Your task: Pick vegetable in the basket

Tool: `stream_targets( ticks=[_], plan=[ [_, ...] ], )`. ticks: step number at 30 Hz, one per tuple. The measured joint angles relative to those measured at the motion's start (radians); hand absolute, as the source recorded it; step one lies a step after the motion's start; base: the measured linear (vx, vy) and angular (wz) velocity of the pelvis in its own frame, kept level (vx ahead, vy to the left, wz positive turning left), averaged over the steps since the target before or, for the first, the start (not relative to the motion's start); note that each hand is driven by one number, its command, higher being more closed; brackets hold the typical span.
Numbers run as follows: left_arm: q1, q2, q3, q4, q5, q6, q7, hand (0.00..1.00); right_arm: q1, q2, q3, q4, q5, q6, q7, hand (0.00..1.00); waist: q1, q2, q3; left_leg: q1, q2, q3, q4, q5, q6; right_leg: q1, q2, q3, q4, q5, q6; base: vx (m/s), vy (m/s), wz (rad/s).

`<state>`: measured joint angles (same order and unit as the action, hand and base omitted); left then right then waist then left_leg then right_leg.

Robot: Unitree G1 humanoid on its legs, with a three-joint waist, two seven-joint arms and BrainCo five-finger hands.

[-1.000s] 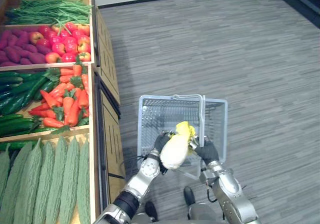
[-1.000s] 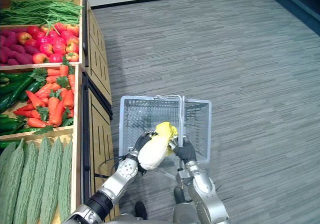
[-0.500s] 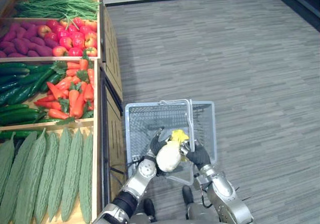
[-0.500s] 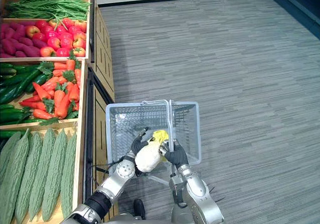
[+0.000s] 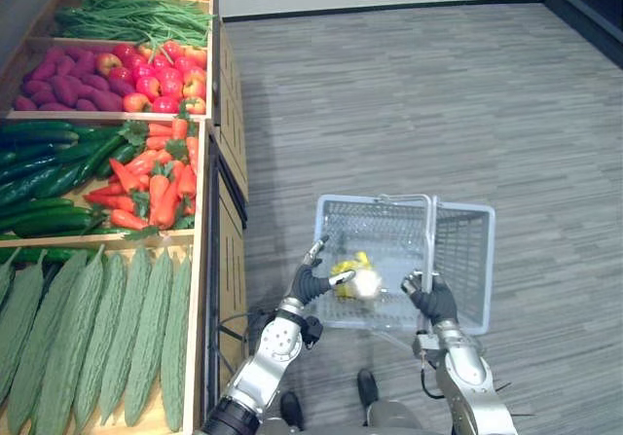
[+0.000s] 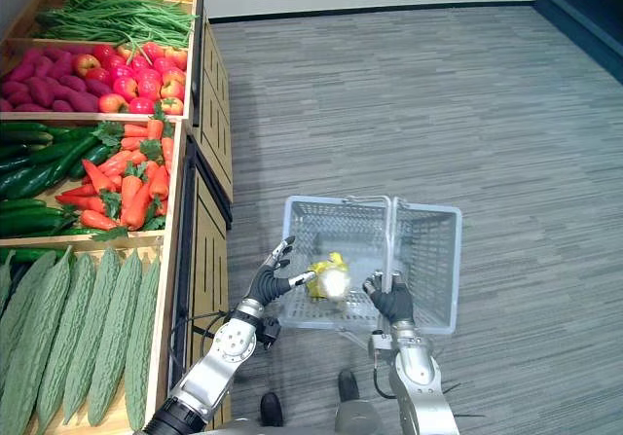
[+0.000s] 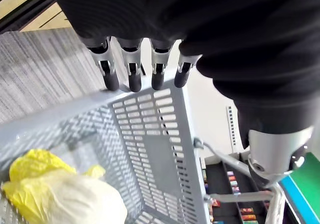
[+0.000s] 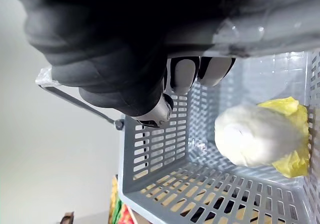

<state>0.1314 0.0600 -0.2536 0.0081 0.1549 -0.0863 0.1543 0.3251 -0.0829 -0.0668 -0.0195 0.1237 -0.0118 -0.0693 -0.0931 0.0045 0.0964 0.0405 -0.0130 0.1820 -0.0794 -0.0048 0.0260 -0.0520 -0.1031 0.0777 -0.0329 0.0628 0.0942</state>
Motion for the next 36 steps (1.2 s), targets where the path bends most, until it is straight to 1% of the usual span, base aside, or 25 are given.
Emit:
stream_targets(
  ticks=[3, 5, 9, 12, 14, 15, 16, 17, 18, 19, 21, 22, 23, 24, 25, 26, 27, 28, 29, 30, 31, 32, 34, 35, 36],
  plan=[
    [0.071, -0.007, 0.084, -0.046, -0.06, -0.009, 0.0, 0.0, 0.003, 0.002, -0.051, 0.026, 0.0, 0.001, -0.004, 1.0, 0.004, 0.003, -0.002, 0.018, -0.001, 0.0, -0.012, 0.001, -0.001, 0.017, 0.0, -0.003, -0.006, -0.001, 0.002, 0.0, 0.0, 0.0],
    [0.117, -0.009, 0.164, -0.059, -0.115, -0.011, 0.001, 0.0, 0.015, 0.005, -0.099, 0.029, 0.001, 0.001, -0.013, 1.0, 0.026, 0.002, -0.002, 0.021, -0.003, 0.003, -0.013, -0.001, -0.004, 0.019, 0.001, -0.004, -0.006, -0.004, 0.004, 0.0, 0.0, 0.0],
    [0.173, -0.023, 0.27, -0.06, -0.154, -0.011, 0.011, 0.0, 0.017, 0.018, -0.137, 0.035, 0.002, 0.001, -0.019, 1.0, 0.045, -0.004, -0.006, 0.022, -0.005, 0.012, -0.013, -0.004, -0.006, 0.019, -0.002, -0.006, -0.005, -0.019, 0.007, 0.0, -0.009, -0.01],
    [0.21, -0.032, 0.323, -0.084, -0.187, -0.011, 0.03, 0.0, 0.019, 0.036, -0.164, 0.035, 0.003, 0.001, -0.025, 1.0, 0.056, -0.016, -0.009, 0.015, -0.003, 0.018, 0.011, -0.029, -0.002, 0.007, -0.004, -0.018, 0.033, -0.081, 0.013, 0.0, -0.028, 0.04],
    [0.226, -0.04, 0.335, -0.098, -0.193, -0.011, 0.041, 0.0, 0.016, 0.039, -0.164, 0.036, 0.002, 0.001, -0.036, 1.0, 0.065, -0.032, -0.008, -0.009, -0.001, 0.027, 0.084, -0.079, -0.005, -0.039, -0.009, -0.02, 0.141, -0.152, 0.017, 0.02, -0.013, 0.0],
    [0.232, -0.044, 0.335, -0.098, -0.193, -0.011, 0.045, 0.0, 0.016, 0.039, -0.164, 0.036, 0.002, 0.001, -0.038, 1.0, 0.068, -0.044, -0.005, -0.025, 0.001, 0.033, 0.151, -0.13, -0.004, -0.063, -0.024, -0.028, 0.229, -0.194, 0.033, 0.07, -0.028, -0.02],
    [0.234, -0.05, 0.335, -0.097, -0.192, -0.01, 0.047, 0.0, 0.014, 0.037, -0.164, 0.037, 0.001, 0.001, -0.038, 1.0, 0.064, -0.047, -0.001, -0.035, 0.011, 0.032, 0.204, -0.172, -0.002, -0.089, -0.026, -0.052, 0.317, -0.199, 0.033, 0.06, -0.028, -0.1],
    [0.238, -0.056, 0.334, -0.095, -0.192, -0.009, 0.051, 0.0, 0.002, 0.038, -0.163, 0.049, 0.0, 0.001, -0.038, 1.0, 0.065, -0.039, 0.002, -0.039, 0.031, 0.027, 0.247, -0.206, 0.009, -0.154, -0.034, -0.1, 0.475, -0.196, 0.038, 0.06, -0.02, -0.05],
    [0.237, -0.055, 0.334, -0.093, -0.192, -0.009, 0.054, 0.0, -0.009, 0.038, -0.159, 0.064, 0.0, 0.001, -0.038, 1.0, 0.061, -0.029, 0.007, -0.017, 0.05, 0.023, 0.261, -0.219, 0.02, -0.21, -0.039, -0.146, 0.594, -0.203, 0.026, 0.09, -0.024, 0.04],
    [0.232, -0.055, 0.325, -0.09, -0.192, -0.009, 0.066, 0.0, -0.018, 0.038, -0.157, 0.082, 0.0, 0.001, -0.038, 1.0, 0.051, -0.016, 0.016, -0.003, 0.067, 0.014, 0.262, -0.232, 0.02, -0.239, -0.043, -0.197, 0.626, -0.234, -0.017, 0.17, -0.024, 0.13],
    [0.199, -0.041, 0.327, -0.074, -0.192, -0.011, 0.072, 0.0, -0.024, 0.036, -0.157, 0.084, 0.0, 0.001, -0.038, 1.0, 0.053, -0.02, 0.014, 0.009, 0.088, 0.002, 0.262, -0.253, 0.01, -0.282, -0.044, -0.247, 0.563, -0.24, -0.033, 0.3, -0.073, 0.13],
    [0.166, -0.035, 0.328, -0.044, -0.192, -0.011, 0.072, 0.0, -0.042, 0.031, -0.16, 0.084, -0.002, 0.001, -0.038, 1.0, 0.049, -0.016, 0.017, 0.017, 0.102, -0.016, 0.261, -0.263, -0.004, -0.306, -0.036, -0.263, 0.471, -0.224, -0.043, 0.44, -0.156, 0.22],
    [0.136, -0.032, 0.328, -0.01, -0.191, -0.01, 0.074, 0.0, -0.059, 0.021, -0.162, 0.084, -0.01, 0.001, -0.038, 1.0, 0.048, -0.006, 0.024, 0.026, 0.116, -0.029, 0.258, -0.264, -0.02, -0.321, -0.017, -0.25, 0.381, -0.174, -0.044, 0.44, -0.163, 0.29],
    [0.109, -0.034, 0.327, 0.018, -0.189, -0.009, 0.08, 0.0, -0.07, 0.007, -0.163, 0.084, -0.018, 0.001, -0.038, 1.0, 0.045, 0.004, 0.031, 0.04, 0.128, -0.038, 0.253, -0.261, -0.039, -0.322, -0.001, -0.225, 0.275, -0.106, -0.044, 0.47, -0.206, 0.46],
    [0.085, -0.037, 0.325, 0.03, -0.182, -0.009, 0.088, 0.0, -0.073, -0.012, -0.163, 0.083, -0.025, 0.001, -0.038, 1.0, 0.036, -0.003, 0.031, 0.057, 0.132, -0.055, 0.255, -0.273, -0.068, -0.318, 0.006, -0.185, 0.164, -0.023, -0.027, 0.39, -0.198, 0.52],
    [0.08, -0.036, 0.325, 0.03, -0.182, -0.01, 0.092, 0.0, -0.073, -0.017, -0.163, 0.083, -0.031, 0.001, -0.038, 1.0, 0.032, -0.008, 0.031, 0.072, 0.13, -0.063, 0.258, -0.286, -0.088, -0.315, 0.001, -0.159, 0.14, 0.005, -0.032, 0.5, -0.297, 0.67],
    [0.072, -0.042, 0.333, 0.042, -0.181, -0.009, 0.095, 0.0, -0.076, -0.033, -0.162, 0.085, -0.04, 0.001, -0.038, 1.0, 0.019, 0.002, 0.037, 0.107, 0.147, -0.093, 0.282, -0.322, -0.122, -0.306, 0.004, -0.148, 0.181, 0.121, -0.046, 0.5, -0.308, 0.4],
    [0.064, -0.068, 0.333, 0.053, -0.181, -0.007, 0.095, 0.0, -0.095, -0.058, -0.158, 0.092, -0.045, 0.008, -0.038, 1.0, 0.026, 0.05, 0.048, 0.11, 0.191, -0.1, 0.324, -0.32, -0.142, -0.309, 0.037, -0.172, 0.264, 0.06, -0.066, 0.59, -0.378, 0.26],
    [0.068, -0.082, 0.332, 0.051, -0.18, -0.009, 0.095, 0.0, -0.108, -0.063, -0.144, 0.092, -0.05, 0.023, -0.034, 1.0, 0.032, 0.06, 0.05, 0.1, 0.209, -0.111, 0.404, -0.277, -0.159, -0.316, 0.051, -0.18, 0.353, -0.019, -0.087, 0.47, -0.313, 0.03],
    [0.074, -0.088, 0.331, 0.051, -0.18, -0.011, 0.094, 0.0, -0.11, -0.063, -0.133, 0.092, -0.054, 0.024, -0.033, 1.0, 0.036, 0.061, 0.05, 0.084, 0.218, -0.123, 0.467, -0.254, -0.156, -0.305, 0.056, -0.186, 0.377, -0.051, -0.096, 0.45, -0.345, 0.07],
    [0.079, -0.103, 0.331, 0.046, -0.181, -0.011, 0.093, 0.0, -0.106, -0.062, -0.112, 0.092, -0.056, 0.024, -0.032, 1.0, 0.048, 0.061, 0.051, 0.02, 0.244, -0.143, 0.639, -0.183, -0.129, -0.26, 0.074, -0.198, 0.383, -0.095, -0.111, 0.44, -0.332, 0.16],
    [0.094, -0.116, 0.325, 0.036, -0.183, -0.012, 0.091, 0.0, -0.101, -0.063, -0.092, 0.09, -0.055, 0.024, -0.03, 1.0, 0.054, 0.06, 0.054, -0.052, 0.282, -0.148, 0.827, -0.082, -0.091, -0.191, 0.095, -0.217, 0.355, -0.129, -0.124, 0.44, -0.316, 0.21],
    [0.114, -0.117, 0.303, 0.024, -0.184, -0.012, 0.089, 0.0, -0.095, -0.05, -0.076, 0.077, -0.052, 0.025, -0.037, 1.0, 0.059, 0.059, 0.062, -0.139, 0.331, -0.097, 1.038, -0.089, -0.082, -0.064, 0.114, -0.248, 0.289, -0.153, -0.143, 0.44, -0.263, 0.36],
    [0.137, -0.119, 0.295, -0.003, -0.184, -0.013, 0.09, 0.0, -0.085, -0.043, -0.075, 0.047, -0.051, 0.024, -0.04, 1.0, 0.071, 0.046, 0.068, -0.189, 0.333, -0.046, 1.098, -0.106, -0.061, -0.008, 0.114, -0.259, 0.255, -0.163, -0.15, 0.41, -0.231, 0.35],
    [0.142, -0.119, 0.293, -0.013, -0.184, -0.014, 0.09, 0.0, -0.078, -0.044, -0.076, 0.03, -0.051, 0.023, -0.04, 1.0, 0.077, 0.048, 0.068, -0.212, 0.329, -0.02, 1.103, -0.122, -0.059, 0.017, 0.113, -0.268, 0.237, -0.166, -0.153, 0.39, -0.188, 0.31]
  ],
)
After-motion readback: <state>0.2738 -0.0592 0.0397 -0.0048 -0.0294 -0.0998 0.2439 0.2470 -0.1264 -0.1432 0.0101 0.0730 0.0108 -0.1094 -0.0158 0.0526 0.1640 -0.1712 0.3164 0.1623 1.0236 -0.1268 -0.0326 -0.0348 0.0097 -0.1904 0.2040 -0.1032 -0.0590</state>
